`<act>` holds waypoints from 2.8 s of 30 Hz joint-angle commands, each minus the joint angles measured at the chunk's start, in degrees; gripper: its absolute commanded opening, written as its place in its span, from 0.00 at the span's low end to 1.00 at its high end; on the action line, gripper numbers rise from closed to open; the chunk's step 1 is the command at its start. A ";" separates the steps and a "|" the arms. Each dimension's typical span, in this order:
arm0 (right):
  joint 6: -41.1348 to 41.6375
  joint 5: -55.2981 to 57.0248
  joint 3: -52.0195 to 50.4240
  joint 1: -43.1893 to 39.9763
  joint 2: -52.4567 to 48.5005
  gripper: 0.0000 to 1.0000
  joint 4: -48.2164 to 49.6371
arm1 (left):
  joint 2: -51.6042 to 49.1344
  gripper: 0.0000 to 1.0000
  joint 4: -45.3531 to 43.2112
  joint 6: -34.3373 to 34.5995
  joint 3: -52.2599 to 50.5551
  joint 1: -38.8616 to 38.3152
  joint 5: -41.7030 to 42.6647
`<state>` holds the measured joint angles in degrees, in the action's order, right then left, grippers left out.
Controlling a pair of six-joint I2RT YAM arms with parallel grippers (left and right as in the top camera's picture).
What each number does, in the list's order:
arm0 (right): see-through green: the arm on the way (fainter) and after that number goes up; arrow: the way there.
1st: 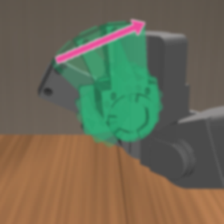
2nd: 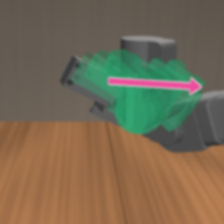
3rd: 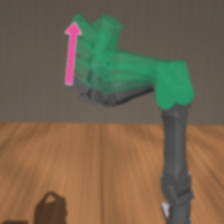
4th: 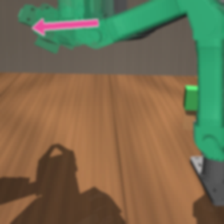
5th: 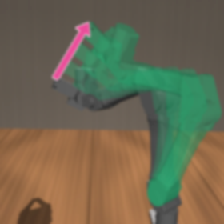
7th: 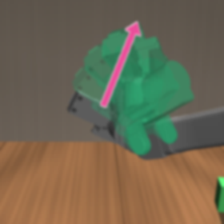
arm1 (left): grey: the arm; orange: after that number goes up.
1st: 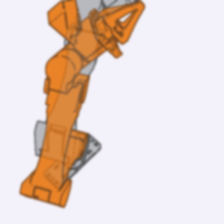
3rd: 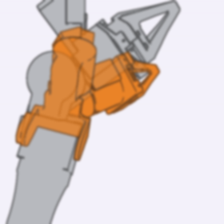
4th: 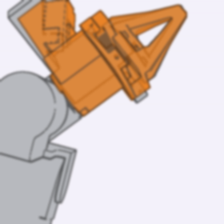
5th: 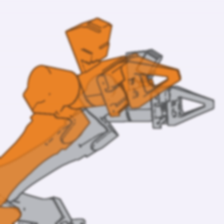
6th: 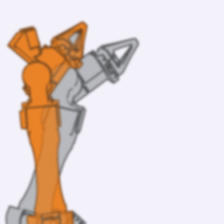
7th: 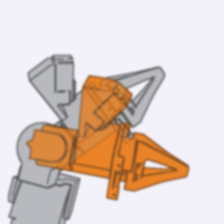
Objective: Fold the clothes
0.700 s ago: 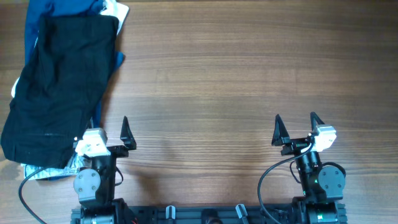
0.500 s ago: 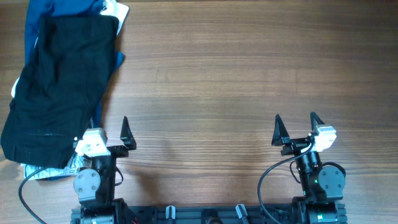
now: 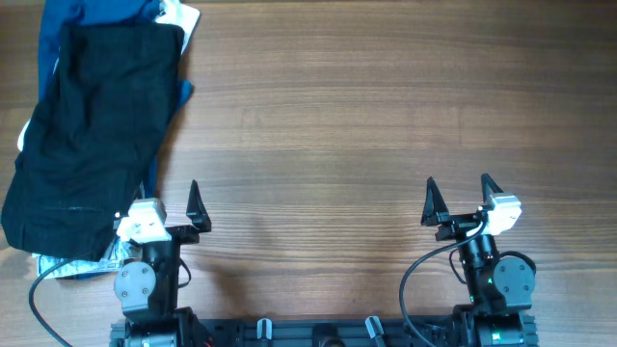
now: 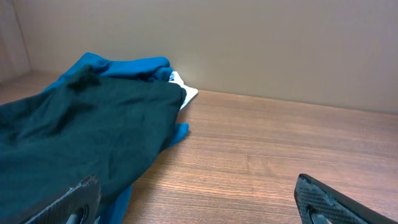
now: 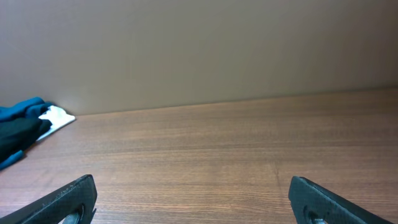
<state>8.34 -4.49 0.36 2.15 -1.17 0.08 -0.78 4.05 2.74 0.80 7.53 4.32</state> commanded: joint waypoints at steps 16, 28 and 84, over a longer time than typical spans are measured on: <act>0.79 -0.48 -0.07 -0.09 0.13 1.00 0.26 | 0.61 1.00 0.04 0.74 -0.46 -0.35 -0.33; 0.76 -0.48 -0.07 -0.09 0.13 1.00 0.26 | 0.61 1.00 0.04 0.74 -0.46 -0.35 -0.33; -3.87 -6.49 28.46 -0.09 -30.77 1.00 8.66 | -27.28 1.00 7.87 7.13 27.02 -0.35 4.72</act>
<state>5.21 -7.86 21.61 2.15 -24.80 9.74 -20.47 9.74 9.15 21.04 7.53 7.60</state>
